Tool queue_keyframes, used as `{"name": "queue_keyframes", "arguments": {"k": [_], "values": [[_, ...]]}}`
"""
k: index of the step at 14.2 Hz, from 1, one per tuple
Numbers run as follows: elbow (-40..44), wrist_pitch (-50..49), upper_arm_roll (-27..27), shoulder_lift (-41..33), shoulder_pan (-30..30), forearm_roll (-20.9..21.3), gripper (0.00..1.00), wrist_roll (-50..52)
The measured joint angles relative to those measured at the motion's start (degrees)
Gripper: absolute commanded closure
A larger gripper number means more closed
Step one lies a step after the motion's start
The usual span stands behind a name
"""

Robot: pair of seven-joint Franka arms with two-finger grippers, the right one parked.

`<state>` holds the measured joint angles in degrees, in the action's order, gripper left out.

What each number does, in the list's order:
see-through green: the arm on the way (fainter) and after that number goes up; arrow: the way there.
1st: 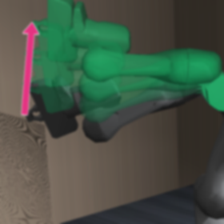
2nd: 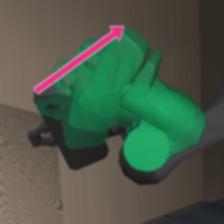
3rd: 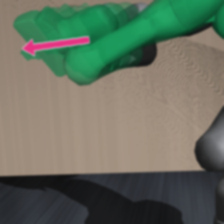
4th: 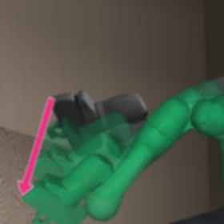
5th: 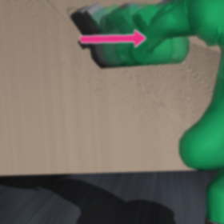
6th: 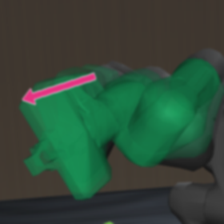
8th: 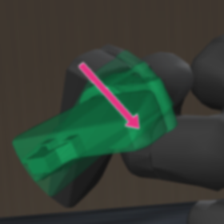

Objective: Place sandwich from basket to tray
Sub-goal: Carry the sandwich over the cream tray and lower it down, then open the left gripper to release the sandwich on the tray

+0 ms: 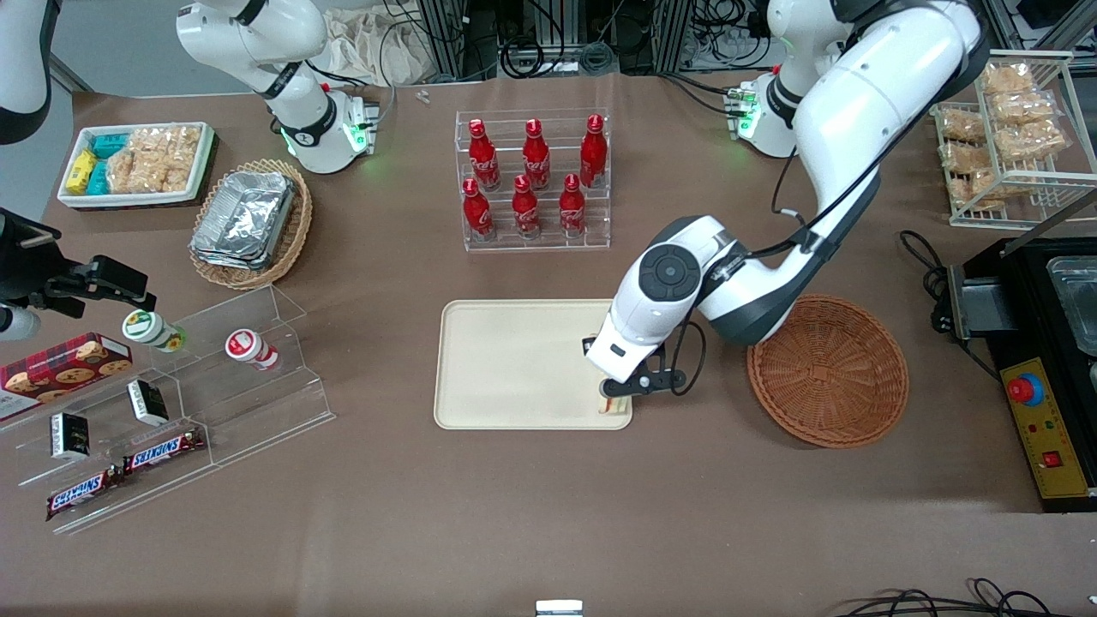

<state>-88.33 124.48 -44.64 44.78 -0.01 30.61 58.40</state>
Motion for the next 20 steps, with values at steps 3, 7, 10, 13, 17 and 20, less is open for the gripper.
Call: {"name": "queue_keyframes", "arguments": {"k": [3,7,10,13,17,20], "values": [[0.0,1.2,0.1,3.5,1.3,4.2,0.96,0.0],[0.0,1.8,0.1,6.1,1.5,6.1,0.6,-0.1],[0.1,1.9,0.1,6.1,1.6,6.1,0.0,-0.2],[0.2,1.9,0.1,6.1,1.6,6.1,0.0,1.3],[1.5,1.1,-0.1,5.0,1.5,6.1,0.0,5.4],[4.0,-1.3,-0.3,1.7,1.2,3.9,0.0,8.2]]}}
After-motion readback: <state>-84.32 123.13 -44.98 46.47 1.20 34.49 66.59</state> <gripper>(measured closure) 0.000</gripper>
